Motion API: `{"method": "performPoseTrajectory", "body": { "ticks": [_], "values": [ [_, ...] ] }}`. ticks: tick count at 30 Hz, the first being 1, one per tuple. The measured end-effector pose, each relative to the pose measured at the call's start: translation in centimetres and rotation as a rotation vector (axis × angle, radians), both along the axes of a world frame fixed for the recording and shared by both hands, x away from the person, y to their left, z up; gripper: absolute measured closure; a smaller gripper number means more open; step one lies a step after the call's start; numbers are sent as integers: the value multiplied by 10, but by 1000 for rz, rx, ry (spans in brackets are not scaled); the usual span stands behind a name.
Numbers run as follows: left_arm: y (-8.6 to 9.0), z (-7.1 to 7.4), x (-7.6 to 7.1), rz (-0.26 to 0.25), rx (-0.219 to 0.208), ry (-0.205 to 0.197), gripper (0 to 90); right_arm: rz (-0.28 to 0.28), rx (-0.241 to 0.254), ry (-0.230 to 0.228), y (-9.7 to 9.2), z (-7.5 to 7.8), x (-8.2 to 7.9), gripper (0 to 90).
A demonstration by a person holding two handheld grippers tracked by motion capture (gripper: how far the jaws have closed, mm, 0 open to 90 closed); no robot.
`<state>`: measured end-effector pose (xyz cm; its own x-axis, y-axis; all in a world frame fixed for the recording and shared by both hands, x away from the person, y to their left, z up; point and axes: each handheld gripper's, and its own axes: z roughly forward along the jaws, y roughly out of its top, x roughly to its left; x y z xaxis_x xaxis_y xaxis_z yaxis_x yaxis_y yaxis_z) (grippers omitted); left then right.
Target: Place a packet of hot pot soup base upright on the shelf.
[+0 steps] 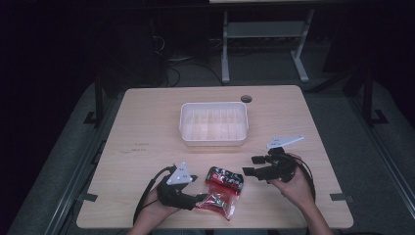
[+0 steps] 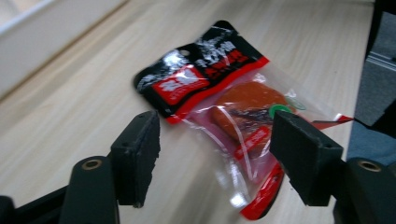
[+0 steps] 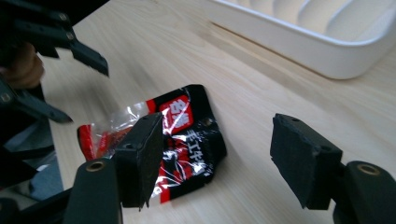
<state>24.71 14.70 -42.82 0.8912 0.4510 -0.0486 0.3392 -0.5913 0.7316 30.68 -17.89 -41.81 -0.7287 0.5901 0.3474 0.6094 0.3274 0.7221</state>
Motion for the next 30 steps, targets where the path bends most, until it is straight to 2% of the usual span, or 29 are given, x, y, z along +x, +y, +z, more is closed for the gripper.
{"method": "performPoseTrajectory", "body": {
  "ticks": [5, 10, 11, 12, 13, 15, 18, 19, 22, 26, 30],
  "values": [
    [-10, -8, -1, -25, 25, 19, 375, 19, -20, 22, 13, -7, 0, 349],
    [-17, -12, -5, -53, 58, 14, 419, 31, -51, 40, 23, -15, -3, 355],
    [-16, -12, -5, -56, 69, 12, 436, 39, -74, 35, 28, -20, -6, 377],
    [-16, -13, -5, -49, 69, 14, 436, 39, -74, 35, 28, -20, -6, 377],
    [-15, -15, -5, -46, 72, 22, 445, 41, -87, 61, 30, -26, -6, 391],
    [-15, -17, -5, -46, 76, 28, 449, 40, -114, 68, 33, -30, -6, 412],
    [-17, -19, -8, -57, 88, 24, 479, 36, -117, 78, 36, -32, -7, 427],
    [-18, -19, -8, -58, 94, 18, 494, 25, -130, 78, 37, -33, -7, 457],
    [-20, -22, -8, -66, 116, 18, 515, 21, -131, 88, 37, -34, -6, 473],
    [-22, -24, -10, -86, 138, 22, 532, 23, -121, 125, 35, -36, -5, 559],
    [-21, -25, -9, -91, 133, 28, 535, 24, -115, 144, 36, -37, -4, 577]
  ]
}}
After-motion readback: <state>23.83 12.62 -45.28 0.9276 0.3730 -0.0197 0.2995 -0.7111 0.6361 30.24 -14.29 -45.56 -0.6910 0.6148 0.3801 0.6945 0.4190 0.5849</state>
